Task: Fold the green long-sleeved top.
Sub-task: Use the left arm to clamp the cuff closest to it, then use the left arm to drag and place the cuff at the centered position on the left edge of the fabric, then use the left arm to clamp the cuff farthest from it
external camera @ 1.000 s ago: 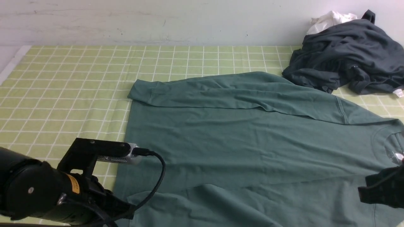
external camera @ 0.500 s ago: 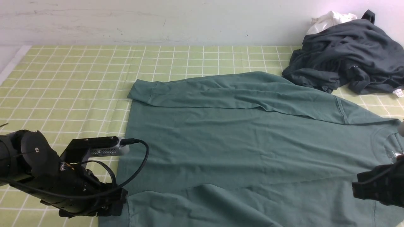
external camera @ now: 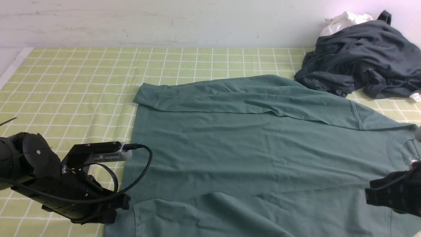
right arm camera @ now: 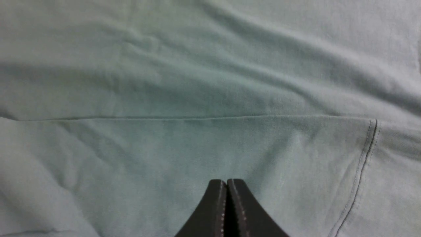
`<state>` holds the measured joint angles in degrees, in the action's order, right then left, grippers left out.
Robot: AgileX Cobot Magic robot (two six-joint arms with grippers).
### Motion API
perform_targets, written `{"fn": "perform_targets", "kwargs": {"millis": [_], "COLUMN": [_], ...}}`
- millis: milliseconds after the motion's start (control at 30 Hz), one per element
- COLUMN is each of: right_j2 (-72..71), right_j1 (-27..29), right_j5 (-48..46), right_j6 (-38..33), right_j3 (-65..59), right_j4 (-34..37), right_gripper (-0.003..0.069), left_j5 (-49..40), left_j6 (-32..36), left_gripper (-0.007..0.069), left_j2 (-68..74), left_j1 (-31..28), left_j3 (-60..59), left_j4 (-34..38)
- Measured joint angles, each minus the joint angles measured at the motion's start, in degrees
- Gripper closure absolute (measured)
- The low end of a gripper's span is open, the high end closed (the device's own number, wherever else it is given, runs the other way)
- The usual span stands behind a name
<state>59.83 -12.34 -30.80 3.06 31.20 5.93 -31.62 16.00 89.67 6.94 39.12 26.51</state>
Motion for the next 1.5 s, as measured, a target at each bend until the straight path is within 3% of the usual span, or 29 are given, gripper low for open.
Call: {"fn": "perform_targets", "kwargs": {"millis": [267, 500, 867, 1100, 1200, 1233, 1367, 1500], "right_j2": [0.00, 0.00, 0.00, 0.00, 0.00, 0.00, 0.13, 0.25], "right_j1": [0.00, -0.02, -0.02, -0.02, -0.02, -0.02, -0.02, -0.02], "right_j5": [0.06, 0.06, 0.06, 0.06, 0.31, 0.45, 0.85, 0.90], "right_j6": [0.00, 0.00, -1.49, -1.53, -1.98, -2.63, -3.83, -5.05], "right_j3": [0.00, 0.00, 0.00, 0.00, 0.00, 0.00, 0.00, 0.00], "right_j4": [0.18, 0.18, 0.18, 0.18, 0.18, 0.18, 0.18, 0.18], "right_gripper": [0.0673, 0.0673, 0.0673, 0.0673, 0.0673, 0.0673, 0.0673, 0.0673], "left_j5": [-4.36, -0.08, 0.12, -1.23, -0.59, 0.25, 1.78, 1.77], "left_j6": [3.57, 12.02, 12.19, 8.87, 8.70, 8.70, 7.89, 4.42], "left_gripper": [0.0625, 0.0625, 0.0612, 0.0488, 0.0391, 0.0319, 0.0200, 0.0180], "left_j2": [-6.66, -6.49, 16.48, 27.57, 31.69, 34.34, 40.80, 44.75], "left_j1": [0.00, 0.00, -0.53, -2.59, -2.73, -2.73, -2.73, -2.73], "left_j3": [7.40, 16.11, 34.35, 48.19, 53.52, 57.10, 63.75, 67.94], "left_j4": [0.54, 0.54, -0.69, -3.91, -5.21, -5.42, -5.67, -6.08]}}
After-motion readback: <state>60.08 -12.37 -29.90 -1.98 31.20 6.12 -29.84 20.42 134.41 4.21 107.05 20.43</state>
